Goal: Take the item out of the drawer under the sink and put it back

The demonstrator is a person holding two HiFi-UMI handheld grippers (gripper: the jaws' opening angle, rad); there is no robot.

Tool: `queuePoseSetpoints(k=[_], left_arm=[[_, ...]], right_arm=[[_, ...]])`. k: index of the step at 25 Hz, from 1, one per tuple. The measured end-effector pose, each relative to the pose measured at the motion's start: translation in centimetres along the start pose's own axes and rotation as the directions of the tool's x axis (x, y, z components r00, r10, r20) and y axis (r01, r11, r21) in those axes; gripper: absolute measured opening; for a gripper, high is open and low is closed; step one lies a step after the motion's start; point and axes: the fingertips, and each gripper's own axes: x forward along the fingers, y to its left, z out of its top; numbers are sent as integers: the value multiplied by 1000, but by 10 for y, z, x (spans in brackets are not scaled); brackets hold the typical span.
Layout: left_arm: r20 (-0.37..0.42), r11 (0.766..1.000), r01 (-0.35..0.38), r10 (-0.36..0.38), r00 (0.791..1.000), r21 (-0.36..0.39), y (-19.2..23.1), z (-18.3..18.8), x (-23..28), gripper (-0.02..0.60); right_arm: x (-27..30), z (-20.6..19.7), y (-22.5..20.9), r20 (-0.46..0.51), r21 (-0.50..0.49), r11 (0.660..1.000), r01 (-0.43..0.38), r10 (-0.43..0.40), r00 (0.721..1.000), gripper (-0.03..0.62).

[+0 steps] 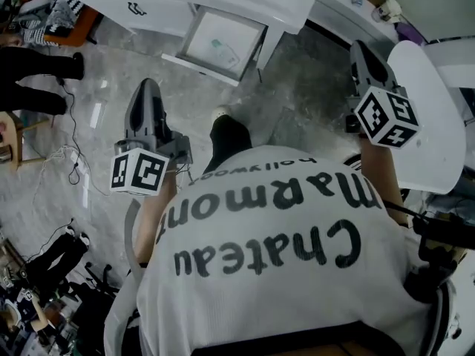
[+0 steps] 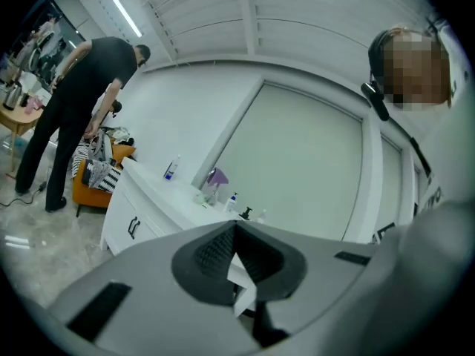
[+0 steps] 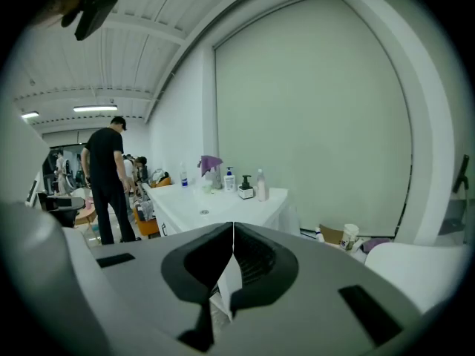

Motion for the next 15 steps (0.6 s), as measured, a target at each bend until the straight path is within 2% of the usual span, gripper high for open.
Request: queuePoseSetpoints(k=[2, 4, 7, 9, 12, 15], left_arm=[[-17, 1000, 29, -29, 999, 0, 5, 6, 20, 9], [-68, 997, 70, -71, 995, -18, 9, 3, 41, 8], [-136, 992, 116, -121, 983, -45, 22, -15, 74, 8], [-179, 990, 139, -142, 974, -30, 32, -28, 96, 9], [-269, 981, 192, -182, 946, 12, 36, -50, 121, 9], [-365, 968, 249, -220, 905, 34, 34, -74, 142, 9]], right_arm=[[4, 0, -4, -10, 30, 999, 39, -39, 999, 12], [5, -1, -9, -13, 70, 994, 81, -80, 997, 11], [14, -1, -15, -8, 112, 985, 130, -130, 992, 11], [14, -6, -18, -16, 138, 975, 177, -176, 984, 11], [-2, -14, -24, -36, 184, 947, 263, -261, 965, 11], [-24, -19, -28, -52, 233, 913, 334, -331, 942, 12]])
